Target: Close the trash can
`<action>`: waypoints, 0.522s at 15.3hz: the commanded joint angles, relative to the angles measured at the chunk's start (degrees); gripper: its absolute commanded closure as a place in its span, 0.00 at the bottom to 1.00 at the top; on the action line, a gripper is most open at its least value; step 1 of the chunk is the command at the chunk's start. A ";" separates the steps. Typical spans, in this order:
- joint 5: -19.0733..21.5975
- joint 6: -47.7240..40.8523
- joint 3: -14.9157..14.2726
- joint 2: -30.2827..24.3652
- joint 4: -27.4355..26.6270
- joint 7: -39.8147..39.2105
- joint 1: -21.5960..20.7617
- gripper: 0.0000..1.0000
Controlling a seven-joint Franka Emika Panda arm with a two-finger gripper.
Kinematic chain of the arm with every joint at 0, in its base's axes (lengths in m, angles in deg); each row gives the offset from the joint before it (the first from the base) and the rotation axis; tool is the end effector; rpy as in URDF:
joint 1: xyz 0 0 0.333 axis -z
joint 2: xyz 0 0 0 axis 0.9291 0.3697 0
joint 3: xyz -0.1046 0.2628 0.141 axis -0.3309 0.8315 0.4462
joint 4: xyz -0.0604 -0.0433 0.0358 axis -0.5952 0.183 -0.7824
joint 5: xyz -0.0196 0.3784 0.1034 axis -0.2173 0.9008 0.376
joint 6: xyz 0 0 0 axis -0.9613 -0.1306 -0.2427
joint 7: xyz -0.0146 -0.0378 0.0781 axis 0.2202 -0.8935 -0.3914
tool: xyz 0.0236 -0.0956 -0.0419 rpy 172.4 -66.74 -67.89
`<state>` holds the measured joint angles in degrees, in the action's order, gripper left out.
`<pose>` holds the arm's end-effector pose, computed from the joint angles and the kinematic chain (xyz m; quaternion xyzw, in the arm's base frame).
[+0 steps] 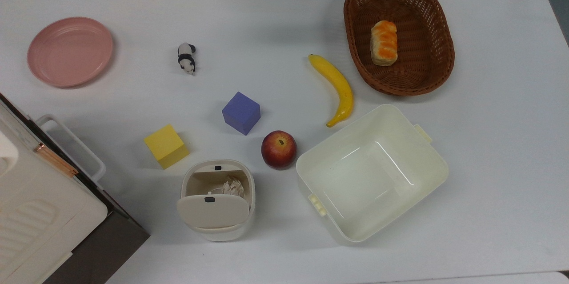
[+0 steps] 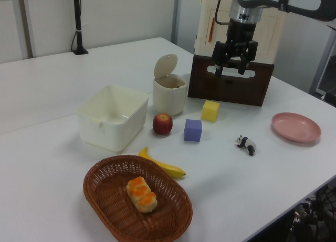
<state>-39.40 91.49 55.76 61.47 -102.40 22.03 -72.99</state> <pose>0.5432 -0.0002 0.6137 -0.9989 0.0353 0.0117 0.0277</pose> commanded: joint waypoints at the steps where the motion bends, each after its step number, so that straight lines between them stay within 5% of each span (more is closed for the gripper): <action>1: 1.20 0.29 -0.33 -0.43 -0.71 -1.11 -0.41 0.00; 8: 1.20 0.20 -0.33 -0.52 -0.71 -0.67 -0.41 0.00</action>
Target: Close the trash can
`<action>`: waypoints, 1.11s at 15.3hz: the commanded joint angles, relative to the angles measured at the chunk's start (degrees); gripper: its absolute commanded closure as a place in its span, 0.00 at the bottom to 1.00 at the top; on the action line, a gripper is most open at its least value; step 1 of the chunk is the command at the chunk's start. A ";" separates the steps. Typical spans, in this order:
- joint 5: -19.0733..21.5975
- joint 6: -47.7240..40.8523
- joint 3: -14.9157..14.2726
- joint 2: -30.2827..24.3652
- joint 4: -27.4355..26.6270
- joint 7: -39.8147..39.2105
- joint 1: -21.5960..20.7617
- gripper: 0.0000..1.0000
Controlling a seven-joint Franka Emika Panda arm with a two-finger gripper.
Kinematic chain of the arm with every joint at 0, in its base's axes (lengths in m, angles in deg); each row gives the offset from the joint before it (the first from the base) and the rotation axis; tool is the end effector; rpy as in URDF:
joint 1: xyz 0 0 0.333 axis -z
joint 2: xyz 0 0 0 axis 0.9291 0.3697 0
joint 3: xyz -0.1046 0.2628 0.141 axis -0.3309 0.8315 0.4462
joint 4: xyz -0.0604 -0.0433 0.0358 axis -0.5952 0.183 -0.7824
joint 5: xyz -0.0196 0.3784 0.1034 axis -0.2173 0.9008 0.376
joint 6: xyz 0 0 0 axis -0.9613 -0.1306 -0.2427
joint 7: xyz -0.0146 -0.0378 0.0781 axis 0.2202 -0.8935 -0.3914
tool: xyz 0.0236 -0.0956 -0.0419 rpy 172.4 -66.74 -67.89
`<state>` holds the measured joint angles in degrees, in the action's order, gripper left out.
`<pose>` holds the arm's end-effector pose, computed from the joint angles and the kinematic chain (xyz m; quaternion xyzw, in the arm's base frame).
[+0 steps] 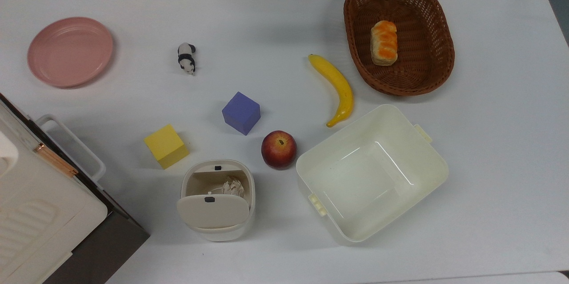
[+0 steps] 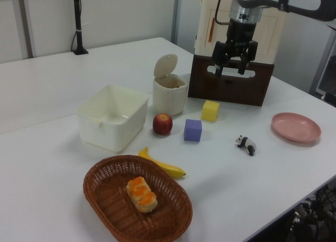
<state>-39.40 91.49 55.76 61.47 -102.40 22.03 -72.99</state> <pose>0.5432 -0.0002 0.6137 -0.9989 0.0353 0.0117 0.0277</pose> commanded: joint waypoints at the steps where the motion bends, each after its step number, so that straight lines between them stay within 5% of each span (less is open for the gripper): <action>1: 1.20 0.20 -0.33 -0.52 -0.71 -0.67 -0.41 0.00; 8: 1.20 0.38 -0.33 -0.35 -0.71 -0.85 -0.41 0.00; 9: 0.76 0.29 -0.33 -0.34 -0.71 -0.85 -0.32 0.08; 11: 0.93 1.16 -0.33 -0.26 -0.71 -1.28 -0.23 0.75; 12: 1.11 2.82 -0.33 -0.26 -0.80 -1.55 -0.23 0.95; 17: 1.20 5.90 -0.42 0.36 -0.71 -0.94 -0.41 0.99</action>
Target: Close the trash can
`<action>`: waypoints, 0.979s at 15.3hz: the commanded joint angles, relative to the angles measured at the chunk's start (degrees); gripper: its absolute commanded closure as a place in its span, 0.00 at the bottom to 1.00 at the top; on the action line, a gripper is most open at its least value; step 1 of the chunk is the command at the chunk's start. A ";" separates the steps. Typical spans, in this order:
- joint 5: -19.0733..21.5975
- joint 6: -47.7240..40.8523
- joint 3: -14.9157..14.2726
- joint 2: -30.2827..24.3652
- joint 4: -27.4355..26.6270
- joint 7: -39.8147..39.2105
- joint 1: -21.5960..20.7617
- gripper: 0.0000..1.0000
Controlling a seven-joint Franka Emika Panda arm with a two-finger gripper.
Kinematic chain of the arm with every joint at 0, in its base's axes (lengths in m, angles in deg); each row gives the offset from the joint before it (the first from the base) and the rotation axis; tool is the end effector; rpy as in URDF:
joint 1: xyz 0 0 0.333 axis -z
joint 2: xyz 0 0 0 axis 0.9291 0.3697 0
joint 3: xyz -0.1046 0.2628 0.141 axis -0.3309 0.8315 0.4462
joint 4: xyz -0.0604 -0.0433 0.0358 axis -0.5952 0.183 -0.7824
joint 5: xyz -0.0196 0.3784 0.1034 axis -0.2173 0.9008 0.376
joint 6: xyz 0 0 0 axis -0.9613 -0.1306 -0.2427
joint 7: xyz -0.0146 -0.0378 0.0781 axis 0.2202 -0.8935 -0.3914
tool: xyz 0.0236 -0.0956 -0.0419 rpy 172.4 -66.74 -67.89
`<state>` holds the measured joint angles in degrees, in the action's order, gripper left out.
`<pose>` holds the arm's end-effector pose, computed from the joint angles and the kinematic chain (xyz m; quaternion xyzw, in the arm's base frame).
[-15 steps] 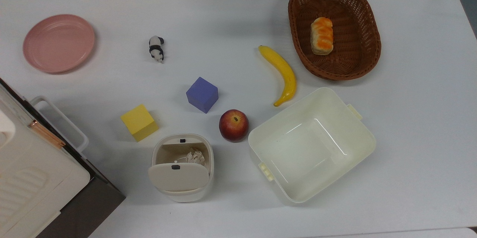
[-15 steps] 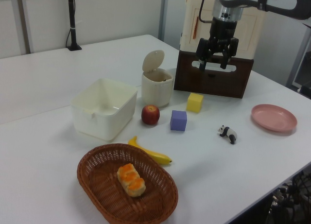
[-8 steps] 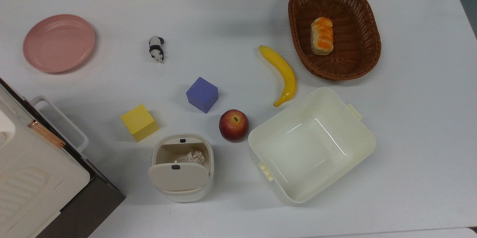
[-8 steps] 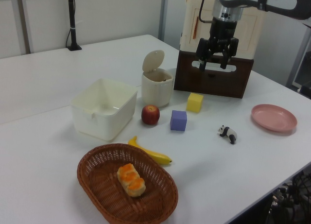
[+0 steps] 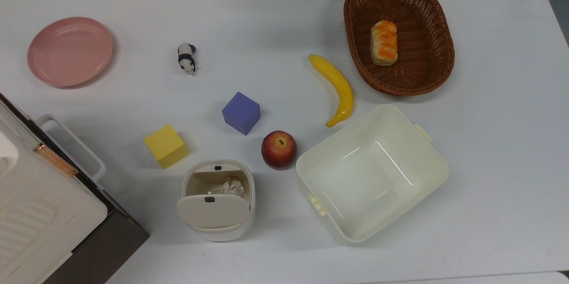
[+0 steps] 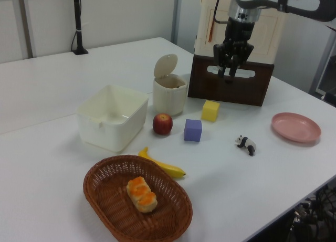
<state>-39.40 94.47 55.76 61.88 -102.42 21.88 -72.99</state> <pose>0.5508 -0.0003 0.6142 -0.9989 0.0349 -0.0106 0.0279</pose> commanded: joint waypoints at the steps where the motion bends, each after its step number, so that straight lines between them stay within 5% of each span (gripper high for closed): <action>1: 1.20 3.72 -0.42 0.04 -0.78 -0.61 -0.32 0.99; 8: 0.58 13.47 -0.42 7.49 4.21 -0.26 0.29 0.99; 15: -2.31 33.85 -0.51 13.31 8.62 3.08 0.56 0.98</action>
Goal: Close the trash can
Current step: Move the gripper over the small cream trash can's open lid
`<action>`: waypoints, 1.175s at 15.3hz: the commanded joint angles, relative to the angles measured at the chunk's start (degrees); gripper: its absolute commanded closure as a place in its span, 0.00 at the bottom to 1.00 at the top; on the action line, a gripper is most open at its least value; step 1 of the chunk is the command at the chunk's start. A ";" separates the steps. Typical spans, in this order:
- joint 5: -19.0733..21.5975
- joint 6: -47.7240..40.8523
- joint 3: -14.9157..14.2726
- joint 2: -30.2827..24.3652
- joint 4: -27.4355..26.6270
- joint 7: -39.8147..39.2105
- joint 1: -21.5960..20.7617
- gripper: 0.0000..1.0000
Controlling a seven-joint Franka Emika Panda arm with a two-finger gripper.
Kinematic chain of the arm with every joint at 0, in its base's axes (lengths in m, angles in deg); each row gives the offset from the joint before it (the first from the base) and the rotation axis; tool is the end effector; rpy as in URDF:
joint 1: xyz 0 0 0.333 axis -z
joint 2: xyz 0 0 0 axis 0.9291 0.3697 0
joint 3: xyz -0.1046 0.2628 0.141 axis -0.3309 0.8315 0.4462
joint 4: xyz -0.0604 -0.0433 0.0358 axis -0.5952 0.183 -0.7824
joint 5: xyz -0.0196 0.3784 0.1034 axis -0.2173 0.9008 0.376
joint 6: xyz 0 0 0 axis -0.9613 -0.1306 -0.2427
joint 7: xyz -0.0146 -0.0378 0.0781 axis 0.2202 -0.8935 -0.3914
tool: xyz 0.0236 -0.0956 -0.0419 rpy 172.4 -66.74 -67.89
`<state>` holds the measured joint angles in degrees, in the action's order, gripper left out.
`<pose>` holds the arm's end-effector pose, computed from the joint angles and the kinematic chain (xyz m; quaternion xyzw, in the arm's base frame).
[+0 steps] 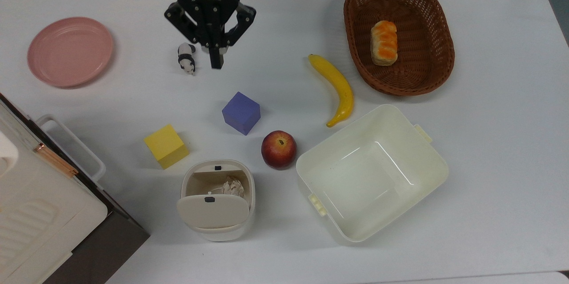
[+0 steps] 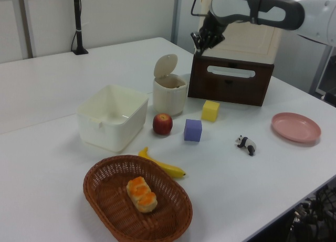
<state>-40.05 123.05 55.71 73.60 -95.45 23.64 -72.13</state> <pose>0.6526 -0.0091 0.6062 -0.9740 0.0599 -0.2174 0.0189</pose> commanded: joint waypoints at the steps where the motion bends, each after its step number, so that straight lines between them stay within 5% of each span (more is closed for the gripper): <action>1: -2.28 8.17 -0.46 2.63 1.82 1.32 -0.21 0.97; 7: -5.54 24.96 -0.54 8.43 1.83 1.24 0.31 0.94; 18: -7.56 39.92 -2.21 16.26 5.42 1.32 -0.30 1.00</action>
<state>-45.96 159.92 55.40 86.51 -93.01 23.77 -71.43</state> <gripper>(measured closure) 0.991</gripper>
